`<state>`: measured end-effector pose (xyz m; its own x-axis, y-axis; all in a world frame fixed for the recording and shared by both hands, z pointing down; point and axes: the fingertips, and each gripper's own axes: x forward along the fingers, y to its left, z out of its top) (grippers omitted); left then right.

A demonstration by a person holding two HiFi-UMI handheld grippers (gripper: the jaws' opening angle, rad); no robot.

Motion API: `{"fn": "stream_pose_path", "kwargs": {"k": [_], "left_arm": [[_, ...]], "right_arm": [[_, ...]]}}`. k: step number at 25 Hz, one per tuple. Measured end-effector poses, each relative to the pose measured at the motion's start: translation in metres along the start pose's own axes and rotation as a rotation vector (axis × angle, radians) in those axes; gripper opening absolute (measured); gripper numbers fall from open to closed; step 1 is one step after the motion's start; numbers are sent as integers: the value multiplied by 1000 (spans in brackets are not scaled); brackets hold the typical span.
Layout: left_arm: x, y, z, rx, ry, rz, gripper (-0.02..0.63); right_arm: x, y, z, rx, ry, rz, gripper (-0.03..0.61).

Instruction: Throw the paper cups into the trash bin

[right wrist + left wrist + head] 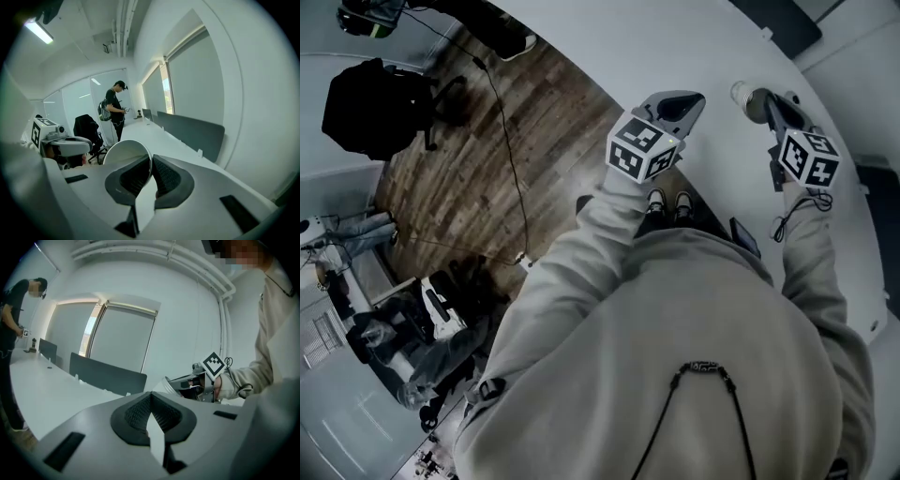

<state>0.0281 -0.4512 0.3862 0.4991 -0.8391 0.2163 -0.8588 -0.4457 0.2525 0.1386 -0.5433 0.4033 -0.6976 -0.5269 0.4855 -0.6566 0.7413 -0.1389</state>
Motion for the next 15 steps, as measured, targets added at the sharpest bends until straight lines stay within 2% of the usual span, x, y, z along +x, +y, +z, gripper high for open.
{"fn": "stream_pose_path", "kwargs": {"k": [7, 15], "left_arm": [[-15, -16, 91, 126, -122, 22, 3], [-18, -33, 149, 223, -194, 31, 3]], "right_arm": [[-51, 10, 94, -43, -185, 8, 41], [-94, 12, 152, -103, -302, 1, 41]]}}
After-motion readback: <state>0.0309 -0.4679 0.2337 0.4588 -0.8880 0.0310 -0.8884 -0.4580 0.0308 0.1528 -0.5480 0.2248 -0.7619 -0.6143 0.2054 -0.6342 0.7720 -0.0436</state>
